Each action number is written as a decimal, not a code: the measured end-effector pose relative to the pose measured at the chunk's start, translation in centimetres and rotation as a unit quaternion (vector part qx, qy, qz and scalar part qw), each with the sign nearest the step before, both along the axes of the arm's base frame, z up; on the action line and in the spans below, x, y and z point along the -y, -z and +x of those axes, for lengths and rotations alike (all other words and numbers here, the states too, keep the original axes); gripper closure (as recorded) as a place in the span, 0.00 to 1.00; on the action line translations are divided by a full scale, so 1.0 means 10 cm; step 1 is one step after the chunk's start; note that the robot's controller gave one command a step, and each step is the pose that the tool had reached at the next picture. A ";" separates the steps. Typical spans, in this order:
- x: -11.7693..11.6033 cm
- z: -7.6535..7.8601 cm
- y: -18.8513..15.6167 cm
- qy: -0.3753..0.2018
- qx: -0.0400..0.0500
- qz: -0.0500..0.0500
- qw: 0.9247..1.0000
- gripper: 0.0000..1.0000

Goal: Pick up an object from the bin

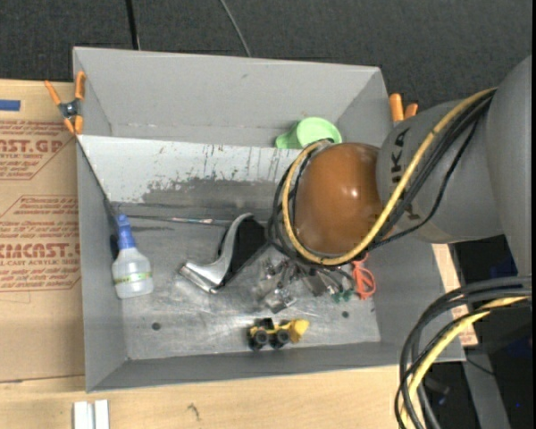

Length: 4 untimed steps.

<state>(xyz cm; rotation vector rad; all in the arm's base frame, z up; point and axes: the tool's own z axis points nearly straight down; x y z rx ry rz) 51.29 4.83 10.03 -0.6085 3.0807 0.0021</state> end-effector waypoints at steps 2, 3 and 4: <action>-0.01 0.02 -0.02 0.000 0.004 0.001 1.000 0.00; 0.11 0.25 -0.56 -0.001 -0.002 0.000 1.000 0.00; 0.12 0.38 -0.81 -0.039 0.004 -0.001 0.999 0.00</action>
Offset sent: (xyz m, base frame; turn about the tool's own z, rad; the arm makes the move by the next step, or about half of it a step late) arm 0.0000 0.0000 0.0000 0.0000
